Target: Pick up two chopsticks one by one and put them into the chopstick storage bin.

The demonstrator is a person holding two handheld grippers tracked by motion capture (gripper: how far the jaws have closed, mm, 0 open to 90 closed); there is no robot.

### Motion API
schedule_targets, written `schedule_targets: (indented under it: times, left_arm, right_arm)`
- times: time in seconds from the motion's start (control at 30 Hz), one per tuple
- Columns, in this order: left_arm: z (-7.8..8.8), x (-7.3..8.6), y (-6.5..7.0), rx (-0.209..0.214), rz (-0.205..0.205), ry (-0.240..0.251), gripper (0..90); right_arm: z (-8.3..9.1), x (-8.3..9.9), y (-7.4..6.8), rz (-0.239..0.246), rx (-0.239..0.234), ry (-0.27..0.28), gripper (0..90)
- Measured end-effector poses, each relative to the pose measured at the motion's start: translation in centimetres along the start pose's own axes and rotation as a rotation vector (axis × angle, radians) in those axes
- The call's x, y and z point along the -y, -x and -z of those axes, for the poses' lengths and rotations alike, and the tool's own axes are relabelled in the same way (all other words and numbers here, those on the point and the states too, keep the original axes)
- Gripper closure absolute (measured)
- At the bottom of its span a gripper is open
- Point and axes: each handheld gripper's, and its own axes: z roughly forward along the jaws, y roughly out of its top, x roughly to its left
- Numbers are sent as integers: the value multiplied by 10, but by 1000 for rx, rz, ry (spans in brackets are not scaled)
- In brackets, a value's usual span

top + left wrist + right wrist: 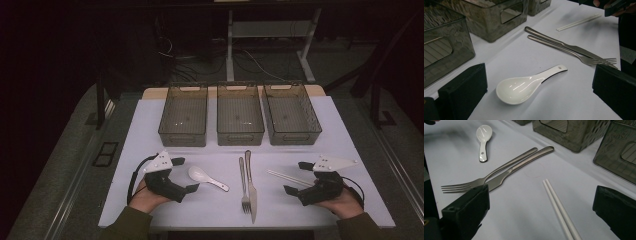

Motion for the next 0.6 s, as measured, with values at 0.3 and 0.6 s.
schedule_targets:
  times: [0.3, 0.6]
  left_arm:
    - [0, 0, 0, 12, 4, 2, 0]
    - [1, -1, 1, 12, 1, 3, 0]
  right_arm:
    - [2, -2, 1, -1, -7, -3, 9]
    - [7, -6, 5, -3, -3, -36, 9]
